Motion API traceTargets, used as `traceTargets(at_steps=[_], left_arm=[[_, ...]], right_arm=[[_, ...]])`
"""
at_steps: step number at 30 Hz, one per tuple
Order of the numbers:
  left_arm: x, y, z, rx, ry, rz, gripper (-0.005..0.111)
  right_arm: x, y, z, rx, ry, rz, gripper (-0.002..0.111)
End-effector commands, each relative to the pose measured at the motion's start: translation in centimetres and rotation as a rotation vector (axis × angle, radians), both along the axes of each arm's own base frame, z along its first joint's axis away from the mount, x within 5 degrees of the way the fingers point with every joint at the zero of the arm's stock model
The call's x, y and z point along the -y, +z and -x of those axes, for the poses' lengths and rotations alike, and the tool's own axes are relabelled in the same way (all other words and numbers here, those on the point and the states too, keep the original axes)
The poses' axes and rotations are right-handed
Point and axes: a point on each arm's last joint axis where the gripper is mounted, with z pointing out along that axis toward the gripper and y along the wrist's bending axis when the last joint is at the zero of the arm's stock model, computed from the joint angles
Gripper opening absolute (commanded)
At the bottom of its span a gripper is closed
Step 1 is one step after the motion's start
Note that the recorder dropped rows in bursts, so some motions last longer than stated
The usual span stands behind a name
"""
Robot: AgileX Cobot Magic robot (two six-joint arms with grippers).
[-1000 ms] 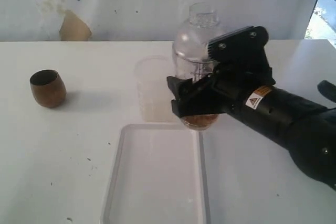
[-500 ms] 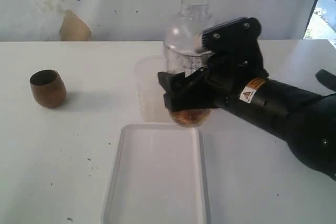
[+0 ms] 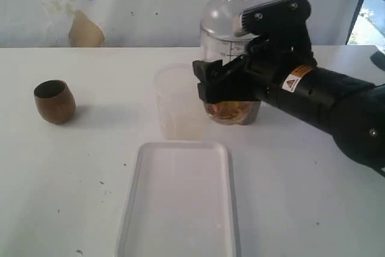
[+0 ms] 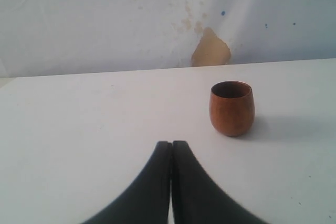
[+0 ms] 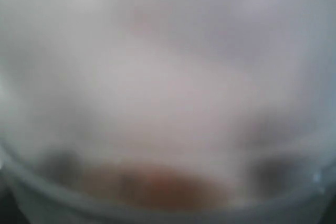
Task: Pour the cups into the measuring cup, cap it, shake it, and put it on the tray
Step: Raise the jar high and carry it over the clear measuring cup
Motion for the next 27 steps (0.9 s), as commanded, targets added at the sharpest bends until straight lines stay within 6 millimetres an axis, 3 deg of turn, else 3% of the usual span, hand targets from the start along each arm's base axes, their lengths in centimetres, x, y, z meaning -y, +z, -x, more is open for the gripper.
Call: traceTargets(at_steps=[1,7,11,12,16,19,27], left_arm=[[0.0,0.0,0.0,0.014,-0.002,0.006,0.001],[0.0,0.0,0.0,0.014,-0.002,0.006,0.001],[0.0,0.0,0.0,0.014,-0.002,0.006,0.001],[0.0,0.0,0.0,0.014,-0.002,0.006,0.001],[0.0,0.0,0.0,0.014,-0.002,0.006,0.001],[0.0,0.0,0.0,0.014,-0.002,0.006,0.001],[0.0,0.0,0.0,0.014,-0.002,0.006,0.001]], right_arm=[[0.0,3.8,-1.5,0.201,0.006,0.030,0.000],[1.6,6.0,-5.4,0.244,-0.076,0.105,0.000],[3.2,5.8,-7.9,0.237,-0.119,0.202,0.000],[4.5,5.8,-8.7,0.228,-0.156,0.211,0.000],[6.1,5.5,-10.1,0.224,-0.186,0.294,0.000],[5.8,5.2,-10.9,0.229,-0.151,0.413,0.000],[5.5,4.5,-12.3,0.264,-0.126,0.526,0.000]])
